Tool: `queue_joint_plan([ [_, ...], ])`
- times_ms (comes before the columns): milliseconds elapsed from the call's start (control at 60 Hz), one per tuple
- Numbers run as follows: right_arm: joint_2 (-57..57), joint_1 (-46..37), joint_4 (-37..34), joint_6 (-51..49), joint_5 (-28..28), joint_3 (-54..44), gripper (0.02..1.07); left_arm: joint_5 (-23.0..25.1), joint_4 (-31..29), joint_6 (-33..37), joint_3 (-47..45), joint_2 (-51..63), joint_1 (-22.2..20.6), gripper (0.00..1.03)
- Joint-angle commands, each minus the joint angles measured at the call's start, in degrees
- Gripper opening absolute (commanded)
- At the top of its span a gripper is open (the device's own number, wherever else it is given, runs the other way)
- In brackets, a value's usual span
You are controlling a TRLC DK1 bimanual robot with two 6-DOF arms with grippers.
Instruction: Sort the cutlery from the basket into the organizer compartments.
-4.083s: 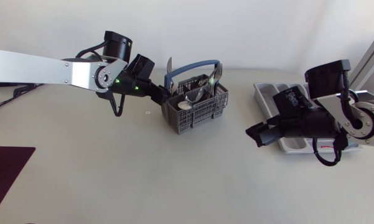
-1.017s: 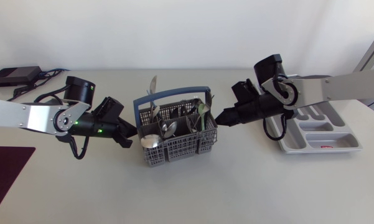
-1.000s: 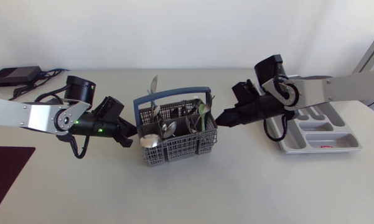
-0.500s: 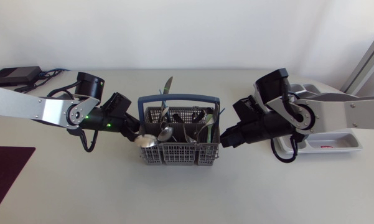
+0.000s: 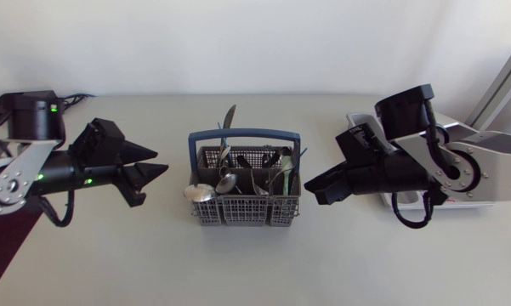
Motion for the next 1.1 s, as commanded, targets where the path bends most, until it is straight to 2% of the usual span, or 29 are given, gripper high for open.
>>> queue_joint_plan([
  [0,-2.12,0.58,-1.91,-1.43,0.26,-1.65,0.58,-1.73,-1.18,5.29,-6.43,-7.88,-1.77,0.65],
  [117,-3.88,0.75,-3.75,-1.78,0.35,-1.74,0.6,-10.34,-0.13,12.68,-15.57,-21.42,-8.71,0.75],
  [217,-4.93,1.28,-4.98,-1.87,0.35,-1.74,0.62,-19.22,-0.39,17.07,-20.85,-32.32,-16.8,0.75],
  [333,-5.55,2.16,-5.6,-1.78,0.26,-1.83,0.64,-30.56,-0.48,21.03,-22.96,-37.15,-27.78,0.75],
  [400,-5.55,3.04,-5.69,-1.52,0.44,-1.74,0.64,-33.55,-0.3,22.7,-23.04,-36.98,-31.48,0.75],
  [583,-5.28,5.68,-5.69,-0.99,1.49,-1.48,0.65,-36.8,5.76,28.67,-21.99,-28.63,-34.29,0.75],
  [800,-5.2,6.03,-5.86,-1.08,1.93,-1.48,0.65,-37.59,12.79,33.95,-19.26,-19.13,-35.26,0.74],
  [1000,-5.37,5.76,-6.04,-1.78,1.84,-2.18,0.65,-40.23,18.95,37.73,-17.07,-13.07,-38.07,0.74],
  [1083,-5.46,5.59,-5.95,-2.22,1.84,-2.62,0.65,-40.49,20.7,39.75,-16.45,-11.05,-38.51,0.71],
])
